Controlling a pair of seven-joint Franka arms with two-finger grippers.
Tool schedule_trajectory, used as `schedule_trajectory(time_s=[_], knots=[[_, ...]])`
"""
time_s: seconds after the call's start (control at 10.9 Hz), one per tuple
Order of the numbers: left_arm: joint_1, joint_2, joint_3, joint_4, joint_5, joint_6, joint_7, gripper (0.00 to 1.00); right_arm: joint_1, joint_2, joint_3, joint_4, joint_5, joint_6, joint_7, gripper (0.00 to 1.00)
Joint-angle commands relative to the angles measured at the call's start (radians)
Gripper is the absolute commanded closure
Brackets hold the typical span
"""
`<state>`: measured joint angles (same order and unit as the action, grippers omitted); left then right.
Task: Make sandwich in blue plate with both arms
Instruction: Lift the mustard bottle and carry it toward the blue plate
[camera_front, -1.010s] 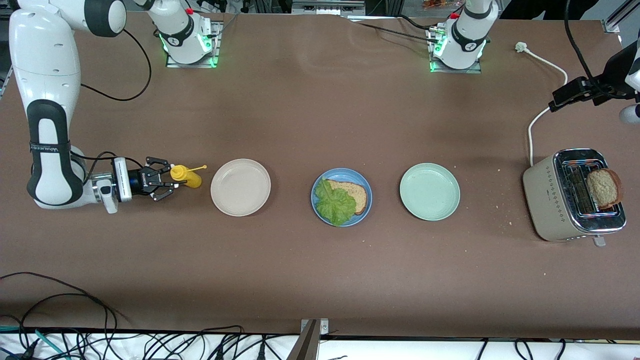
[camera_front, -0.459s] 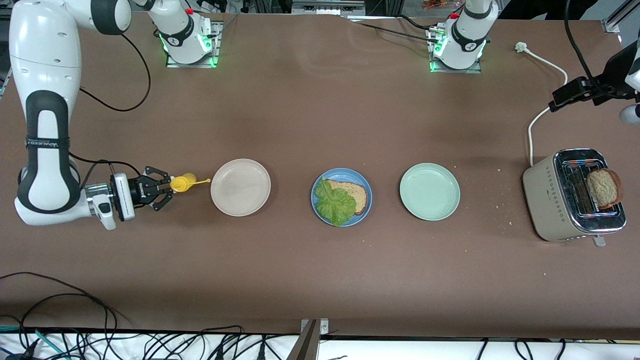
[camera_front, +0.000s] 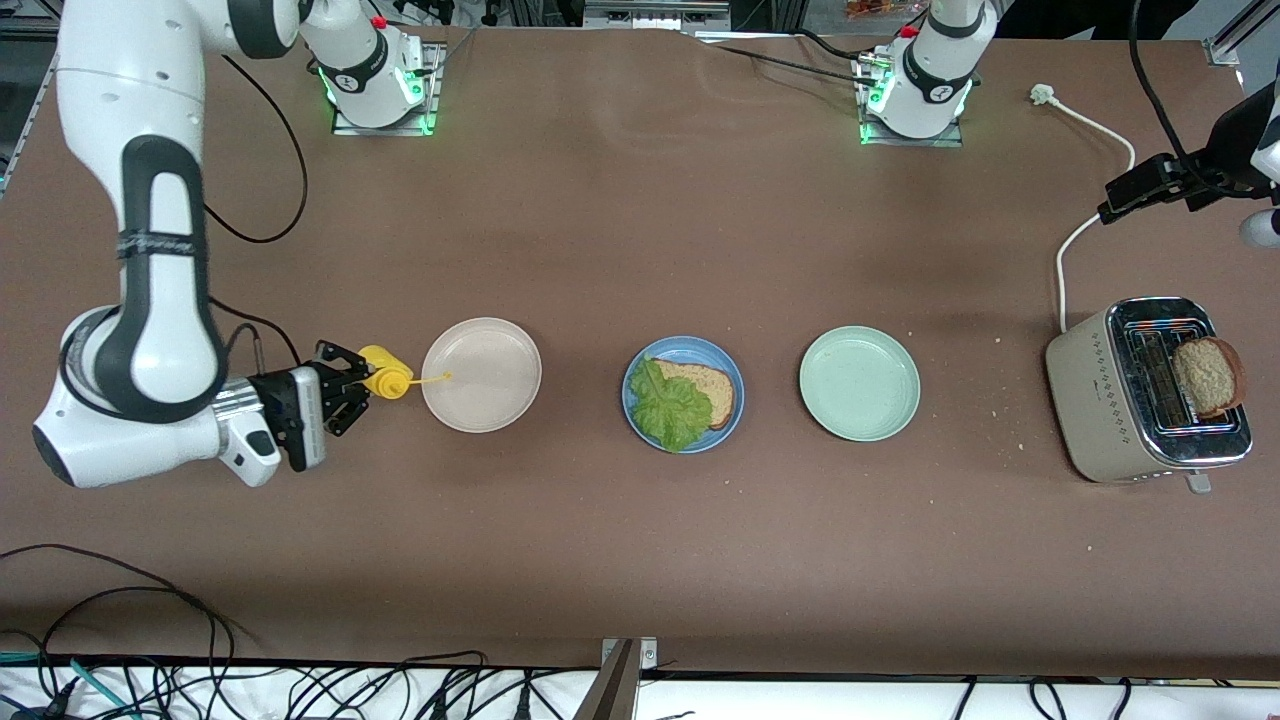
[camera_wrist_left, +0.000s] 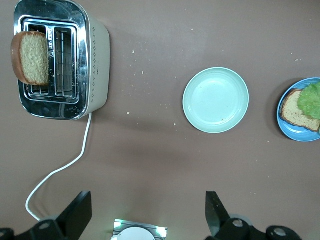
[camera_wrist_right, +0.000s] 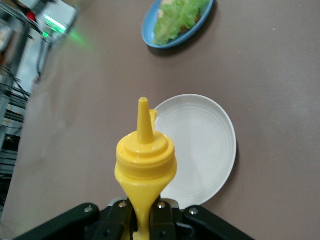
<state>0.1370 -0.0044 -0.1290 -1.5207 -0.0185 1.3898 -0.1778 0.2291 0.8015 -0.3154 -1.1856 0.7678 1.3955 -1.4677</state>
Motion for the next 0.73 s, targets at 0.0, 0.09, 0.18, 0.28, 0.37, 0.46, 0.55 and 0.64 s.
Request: schedule_trajectory(time_s=[0.0, 0.09, 0.18, 0.28, 0.37, 0.46, 0.55, 0.64], knots=[[0.009, 0.007, -0.003, 0.022, -0.012, -0.006, 0.006, 0.0, 0.129, 0.004, -0.014, 0.119, -0.209, 0.014, 0.238, 1.0], [0.007, 0.007, -0.003, 0.022, -0.012, -0.006, 0.006, 0.0, 0.174, 0.004, -0.014, 0.147, -0.263, 0.016, 0.307, 1.0], [0.007, 0.009, -0.003, 0.022, -0.012, -0.008, 0.006, 0.0, 0.217, 0.004, -0.014, 0.164, -0.313, 0.028, 0.372, 1.0], [0.009, 0.009, -0.003, 0.022, -0.012, -0.008, 0.006, 0.0, 0.266, 0.004, -0.016, 0.166, -0.362, 0.054, 0.433, 1.0], [0.009, 0.009, -0.003, 0.022, -0.012, -0.006, 0.006, 0.0, 0.323, 0.004, -0.016, 0.17, -0.425, 0.087, 0.499, 1.0], [0.009, 0.009, -0.003, 0.022, -0.012, -0.006, 0.006, 0.0, 0.39, 0.004, -0.016, 0.173, -0.514, 0.101, 0.557, 1.0], [0.009, 0.009, -0.003, 0.022, -0.012, -0.008, 0.006, 0.0, 0.462, 0.004, -0.016, 0.173, -0.633, 0.111, 0.614, 1.0], [0.009, 0.009, -0.003, 0.022, -0.012, -0.006, 0.006, 0.0, 0.54, 0.004, -0.016, 0.173, -0.724, 0.108, 0.682, 1.0]])
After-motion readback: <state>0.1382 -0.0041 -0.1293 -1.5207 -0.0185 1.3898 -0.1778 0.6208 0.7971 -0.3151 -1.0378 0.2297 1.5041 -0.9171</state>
